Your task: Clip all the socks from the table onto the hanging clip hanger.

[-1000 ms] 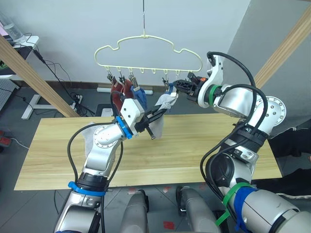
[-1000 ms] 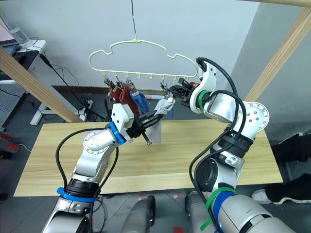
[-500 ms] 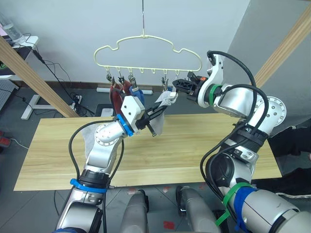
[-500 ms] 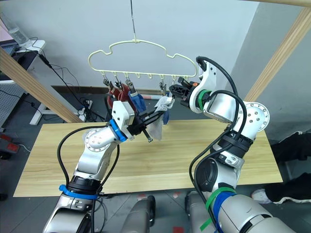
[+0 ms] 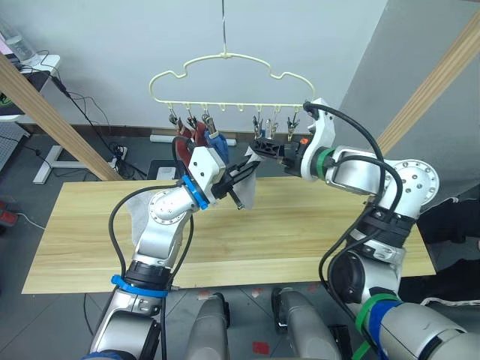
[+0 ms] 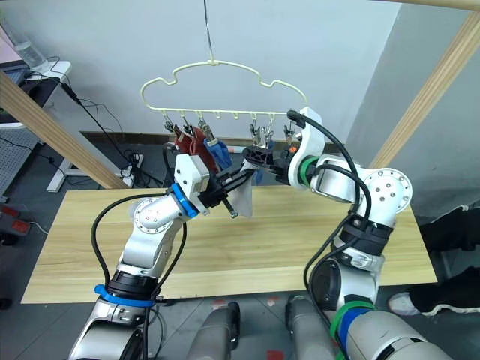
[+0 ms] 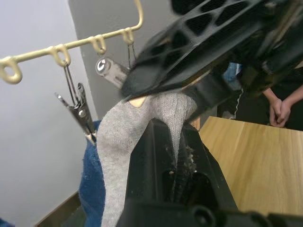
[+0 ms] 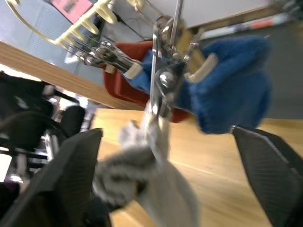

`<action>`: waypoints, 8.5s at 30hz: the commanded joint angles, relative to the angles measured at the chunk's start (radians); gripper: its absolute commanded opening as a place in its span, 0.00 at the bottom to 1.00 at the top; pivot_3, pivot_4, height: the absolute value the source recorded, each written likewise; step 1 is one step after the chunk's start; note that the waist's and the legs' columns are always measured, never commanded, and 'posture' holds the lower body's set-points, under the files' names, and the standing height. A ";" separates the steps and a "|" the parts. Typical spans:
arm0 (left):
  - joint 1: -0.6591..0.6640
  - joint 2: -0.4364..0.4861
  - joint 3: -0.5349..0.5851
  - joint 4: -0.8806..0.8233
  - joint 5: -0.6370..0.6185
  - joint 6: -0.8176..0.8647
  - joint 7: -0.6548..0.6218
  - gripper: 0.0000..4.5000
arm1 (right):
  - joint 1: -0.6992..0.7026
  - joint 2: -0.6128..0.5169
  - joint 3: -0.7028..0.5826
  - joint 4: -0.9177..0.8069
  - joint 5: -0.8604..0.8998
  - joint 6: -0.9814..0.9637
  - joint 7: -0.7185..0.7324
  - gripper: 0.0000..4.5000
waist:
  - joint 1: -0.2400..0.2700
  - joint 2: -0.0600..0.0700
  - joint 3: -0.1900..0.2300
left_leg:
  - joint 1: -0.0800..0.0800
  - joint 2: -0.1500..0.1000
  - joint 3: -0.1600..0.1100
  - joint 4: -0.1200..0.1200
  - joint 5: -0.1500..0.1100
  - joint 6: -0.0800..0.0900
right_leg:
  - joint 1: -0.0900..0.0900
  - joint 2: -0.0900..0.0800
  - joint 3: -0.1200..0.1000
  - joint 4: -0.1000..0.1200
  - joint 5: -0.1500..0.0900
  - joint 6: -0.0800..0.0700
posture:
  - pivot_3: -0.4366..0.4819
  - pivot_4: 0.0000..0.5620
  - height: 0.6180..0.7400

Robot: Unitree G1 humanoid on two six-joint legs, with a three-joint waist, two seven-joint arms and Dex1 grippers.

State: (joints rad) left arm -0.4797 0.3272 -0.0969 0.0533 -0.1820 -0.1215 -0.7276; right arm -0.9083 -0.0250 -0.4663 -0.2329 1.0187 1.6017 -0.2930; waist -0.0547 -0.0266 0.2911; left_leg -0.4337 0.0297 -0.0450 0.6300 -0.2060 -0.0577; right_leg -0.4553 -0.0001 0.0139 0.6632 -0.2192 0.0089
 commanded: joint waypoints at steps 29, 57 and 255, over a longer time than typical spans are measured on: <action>0.082 0.317 0.256 -0.395 -0.471 0.600 -0.153 1.00 | 0.329 -0.151 0.599 -0.134 -0.868 -1.005 0.171 0.80 | -0.005 -0.002 0.001 | 0.001 0.002 0.001 0.000 0.000 0.000 | -0.001 0.002 0.001 0.000 0.000 0.001 | 0.48 0.52 1.00; 0.092 0.259 0.222 -0.416 -0.437 0.593 -0.078 1.00 | 0.238 0.007 0.533 0.058 -1.062 -1.071 0.119 0.59 | 0.023 -0.002 0.001 | 0.001 0.001 0.000 0.001 0.000 0.000 | 0.000 0.001 0.001 0.001 0.000 0.000 | 0.50 0.52 1.00; 0.252 0.224 0.289 0.160 0.002 0.360 0.308 1.00 | -0.222 0.149 -0.272 -0.048 -0.563 0.013 0.273 0.01 | 0.022 -0.001 0.000 | 0.003 0.001 -0.002 0.005 0.001 0.001 | -0.001 0.001 -0.001 0.010 0.000 -0.002 | 0.47 0.48 1.00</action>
State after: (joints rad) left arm -0.1917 0.5423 0.1797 0.1536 -0.2302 0.2561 -0.4748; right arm -1.1196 0.1293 -0.7570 -0.2460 0.4382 1.6067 -0.0286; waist -0.0326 -0.0276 0.2911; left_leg -0.4311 0.0308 -0.0468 0.6353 -0.2049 -0.0565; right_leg -0.4562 0.0006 0.0127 0.6732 -0.2187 0.0069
